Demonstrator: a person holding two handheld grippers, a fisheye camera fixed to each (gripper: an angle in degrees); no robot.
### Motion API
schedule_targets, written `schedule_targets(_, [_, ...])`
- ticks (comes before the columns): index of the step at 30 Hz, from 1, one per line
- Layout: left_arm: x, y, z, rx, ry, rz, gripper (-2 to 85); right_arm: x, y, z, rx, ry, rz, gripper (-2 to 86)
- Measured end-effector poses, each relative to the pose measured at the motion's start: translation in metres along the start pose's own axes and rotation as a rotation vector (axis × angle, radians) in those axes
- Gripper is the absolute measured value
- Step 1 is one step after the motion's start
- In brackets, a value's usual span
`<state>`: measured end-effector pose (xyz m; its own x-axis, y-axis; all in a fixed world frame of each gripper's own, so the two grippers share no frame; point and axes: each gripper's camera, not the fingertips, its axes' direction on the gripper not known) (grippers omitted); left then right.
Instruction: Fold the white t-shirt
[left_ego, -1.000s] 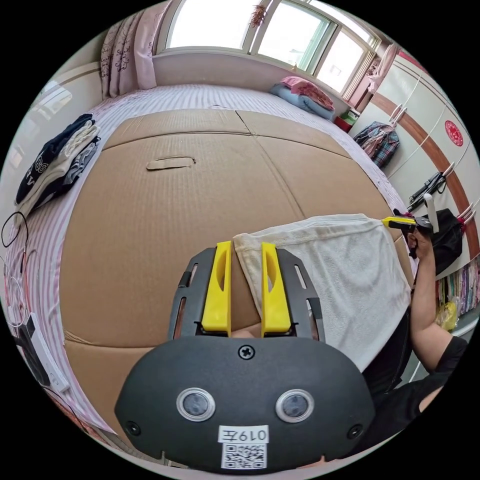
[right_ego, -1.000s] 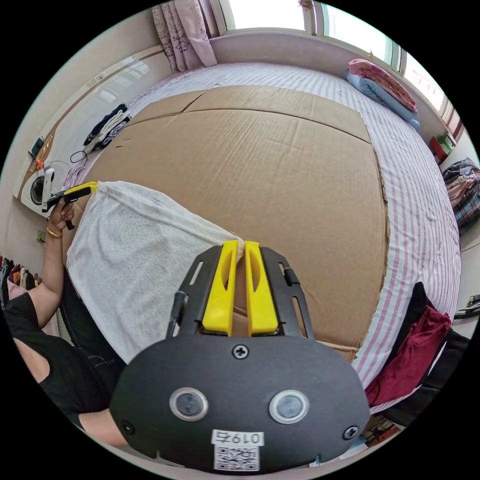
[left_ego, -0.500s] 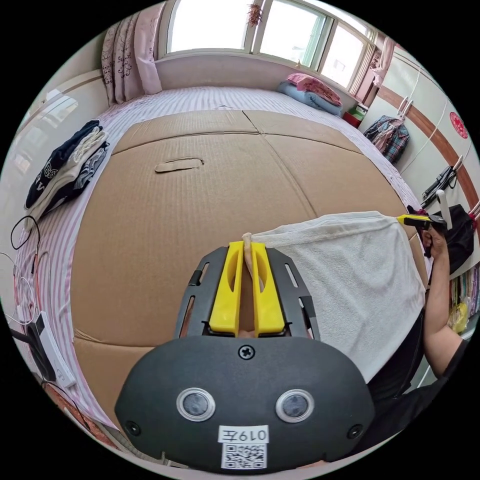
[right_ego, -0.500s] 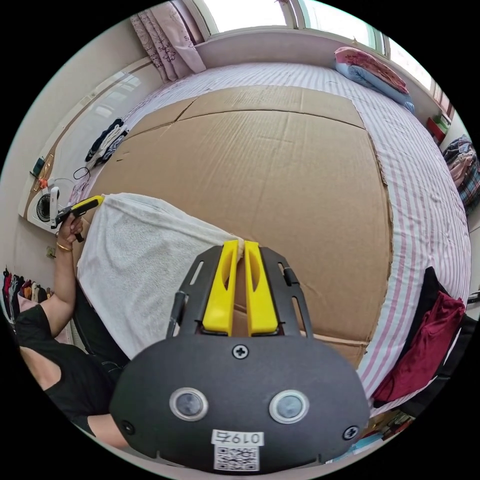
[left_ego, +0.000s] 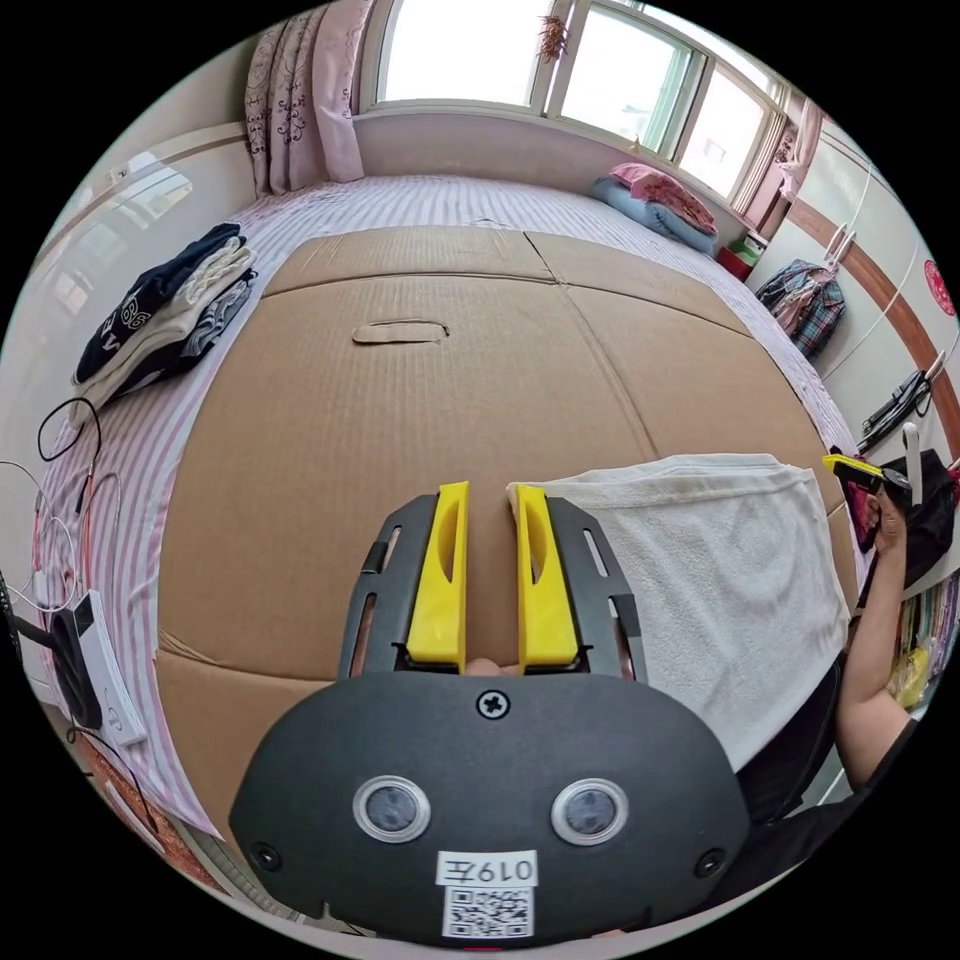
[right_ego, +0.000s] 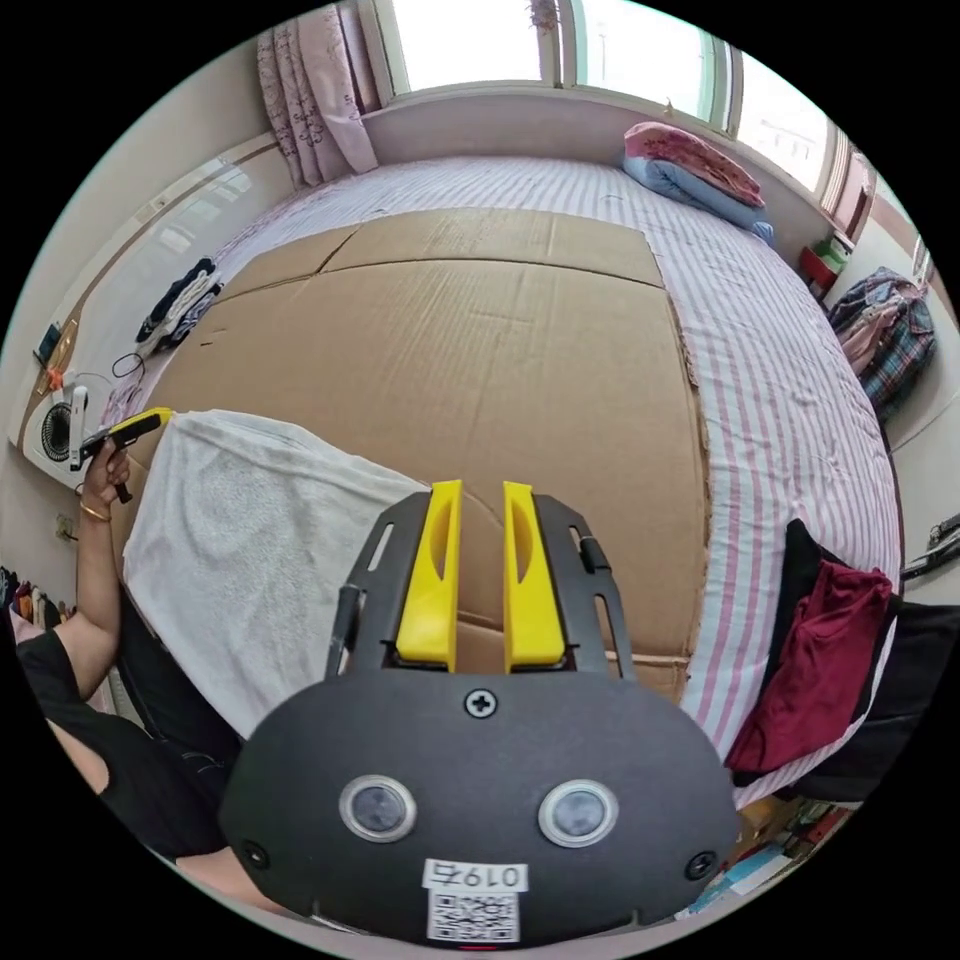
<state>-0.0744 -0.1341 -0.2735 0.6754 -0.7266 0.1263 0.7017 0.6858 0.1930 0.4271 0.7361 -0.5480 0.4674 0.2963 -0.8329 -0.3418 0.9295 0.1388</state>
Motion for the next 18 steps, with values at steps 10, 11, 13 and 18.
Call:
schedule_targets(10, [0.028,-0.003,-0.025,0.066,-0.221,-0.076,2.0,-0.141,-0.003,0.046,0.065,-0.065,-0.458,5.3])
schedule_targets(11, [0.041,-0.003,-0.031,0.111,-0.118,-0.006,1.9,-0.149,-0.002,0.052,0.057,-0.087,-0.477,5.4])
schedule_targets(13, [0.075,-0.003,-0.042,0.183,0.032,0.164,1.9,-0.16,0.0,0.061,0.039,-0.115,-0.509,5.7])
schedule_targets(18, [0.164,-0.003,-0.046,0.204,0.172,0.467,3.5,-0.176,0.007,0.074,0.03,-0.102,-0.528,6.1])
